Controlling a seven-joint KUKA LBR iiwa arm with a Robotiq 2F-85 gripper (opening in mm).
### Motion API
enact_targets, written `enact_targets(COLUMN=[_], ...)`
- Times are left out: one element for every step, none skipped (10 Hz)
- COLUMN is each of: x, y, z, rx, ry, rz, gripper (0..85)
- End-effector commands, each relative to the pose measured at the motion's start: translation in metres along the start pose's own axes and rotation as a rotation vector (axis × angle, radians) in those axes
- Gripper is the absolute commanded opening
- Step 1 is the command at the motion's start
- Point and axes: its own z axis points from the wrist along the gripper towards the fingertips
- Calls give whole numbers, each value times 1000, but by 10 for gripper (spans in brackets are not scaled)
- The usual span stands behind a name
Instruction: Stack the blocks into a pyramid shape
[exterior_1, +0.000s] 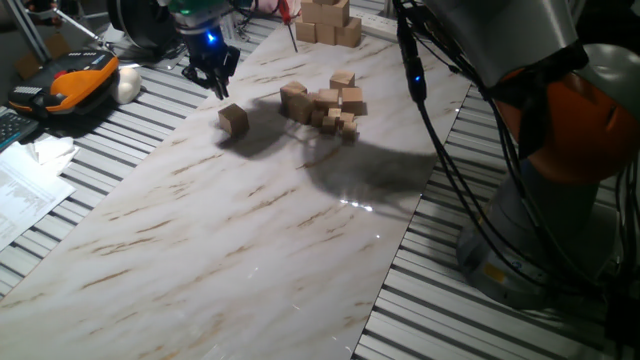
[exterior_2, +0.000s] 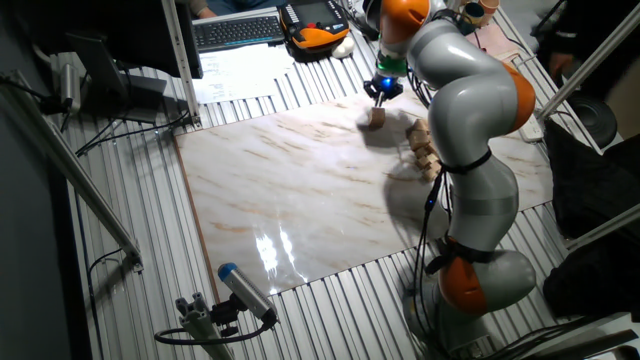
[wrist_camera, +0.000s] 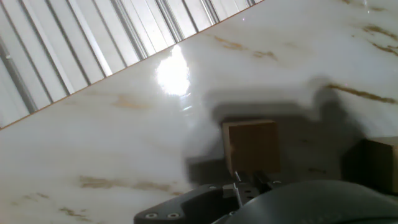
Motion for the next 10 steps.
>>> enact_targets(x=[-1,-2,-3,-4,-4,-4,-4,-4,-5,-6], y=[-1,-3,-5,-7,-7,-7,-7,-7,-8,-8], z=[5,11,15,17,18,21,26,29,31,31], rx=[-3,-6,-4,0,0,-50,-94,-81,-72,-62], ry=[-3,-13,-21,-24,-31,3,32,27,23,22], rz=[1,1,0,-1,5,30,41,36,30,23], gripper=[170,170,170,340,340,340,510,510,510,510])
